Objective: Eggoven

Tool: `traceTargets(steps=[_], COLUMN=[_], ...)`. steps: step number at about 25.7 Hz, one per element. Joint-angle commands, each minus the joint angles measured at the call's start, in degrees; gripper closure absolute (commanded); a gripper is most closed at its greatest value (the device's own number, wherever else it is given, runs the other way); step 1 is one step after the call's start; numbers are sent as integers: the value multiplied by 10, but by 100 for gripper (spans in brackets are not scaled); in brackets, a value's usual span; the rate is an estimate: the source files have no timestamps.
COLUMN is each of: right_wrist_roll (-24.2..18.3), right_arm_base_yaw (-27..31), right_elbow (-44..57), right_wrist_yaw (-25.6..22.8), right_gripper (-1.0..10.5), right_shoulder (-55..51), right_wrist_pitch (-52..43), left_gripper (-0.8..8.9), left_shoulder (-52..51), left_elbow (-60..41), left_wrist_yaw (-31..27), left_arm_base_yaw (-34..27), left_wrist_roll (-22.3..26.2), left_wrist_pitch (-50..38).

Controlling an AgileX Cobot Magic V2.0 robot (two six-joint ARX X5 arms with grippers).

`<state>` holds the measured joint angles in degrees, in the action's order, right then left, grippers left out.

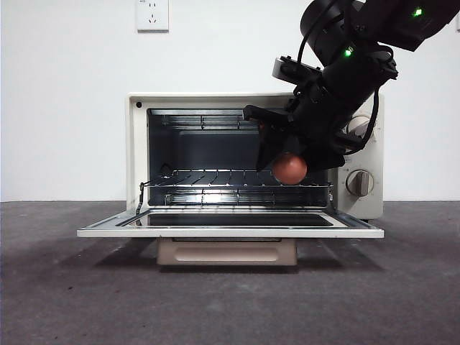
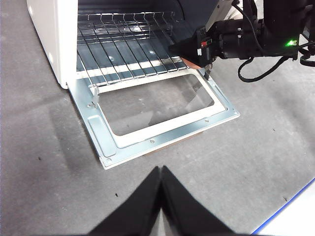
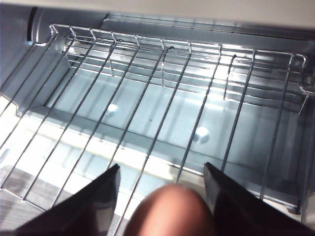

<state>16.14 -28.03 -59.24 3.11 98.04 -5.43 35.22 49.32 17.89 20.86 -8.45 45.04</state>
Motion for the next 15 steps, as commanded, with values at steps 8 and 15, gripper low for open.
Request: traceTargets(steps=[8, 15], right_wrist_roll=[1, -1], right_arm_base_yaw=[-4, -3], right_elbow=[-14, -16], right_wrist_yaw=[-4, -17], right_gripper=[673, 653], right_shoulder=[9, -25], right_wrist_pitch=[-5, -4], left_gripper=[807, 807], left_shoulder=[3, 3], left_elbow=[4, 4], left_wrist_yaw=[1, 1], left_arm_base_yaw=[2, 2], left_wrist_roll=[5, 5], left_wrist_pitch=[-4, -4])
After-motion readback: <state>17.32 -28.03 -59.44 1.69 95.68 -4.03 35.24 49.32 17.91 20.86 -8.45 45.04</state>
